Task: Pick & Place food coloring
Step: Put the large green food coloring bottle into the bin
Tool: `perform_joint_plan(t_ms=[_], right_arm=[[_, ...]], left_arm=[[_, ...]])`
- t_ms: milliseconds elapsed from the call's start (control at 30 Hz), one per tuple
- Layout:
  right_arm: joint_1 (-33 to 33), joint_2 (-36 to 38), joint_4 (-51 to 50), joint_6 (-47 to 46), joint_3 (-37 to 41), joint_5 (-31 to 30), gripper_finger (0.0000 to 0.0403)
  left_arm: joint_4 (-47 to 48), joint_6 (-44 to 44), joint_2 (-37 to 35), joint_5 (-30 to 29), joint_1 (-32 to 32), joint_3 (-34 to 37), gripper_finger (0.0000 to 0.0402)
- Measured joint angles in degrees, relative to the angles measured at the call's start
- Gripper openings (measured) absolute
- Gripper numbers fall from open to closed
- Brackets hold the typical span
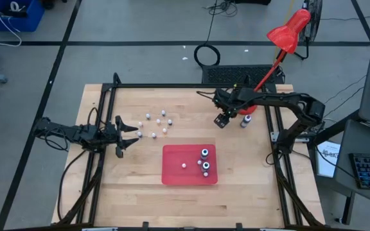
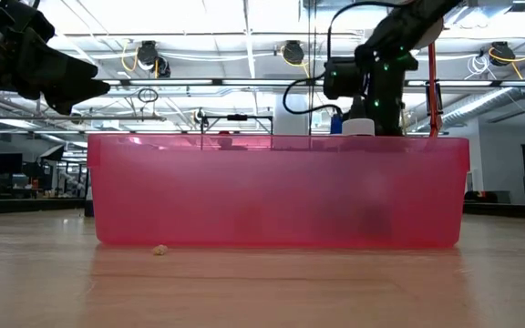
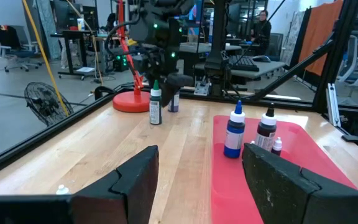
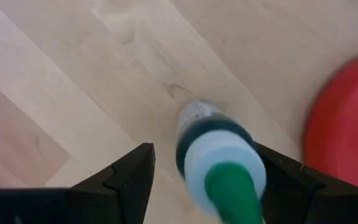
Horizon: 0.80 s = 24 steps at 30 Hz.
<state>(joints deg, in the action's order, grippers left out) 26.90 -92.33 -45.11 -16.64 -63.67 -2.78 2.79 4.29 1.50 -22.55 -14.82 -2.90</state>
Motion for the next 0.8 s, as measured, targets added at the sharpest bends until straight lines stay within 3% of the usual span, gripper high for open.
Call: perform_joint_plan(t_ms=[267, 367, 467, 533, 800], right_arm=[[0.82, 0.02, 3.84, 0.26, 2.65, -0.01, 0.0222], [0.85, 0.02, 4.01, 1.26, 2.65, -0.19, 0.0193], [0.64, 0.04, 5.63, 3.94, 2.65, -0.19, 0.0133], [-0.06, 0.61, 6.71, 5.06, 2.67, -0.37, 0.0123], [-10.09, 9.1, 11.66, 4.02, 2.67, -0.21, 0.0123]], left_arm=[[0.0, 0.0, 0.0, 0.0, 0.01, 0.0, 0.0232], [0.0, 0.0, 0.0, 0.0, -0.01, 0.0, 0.0232], [0.0, 0.0, 0.0, 0.0, 0.01, 0.0, 0.0232], [0.0, 0.0, 0.0, 0.0, 0.0, 0.0, 0.0232], [0.0, 0.0, -0.02, 0.0, 0.01, 0.0, 0.0232]])
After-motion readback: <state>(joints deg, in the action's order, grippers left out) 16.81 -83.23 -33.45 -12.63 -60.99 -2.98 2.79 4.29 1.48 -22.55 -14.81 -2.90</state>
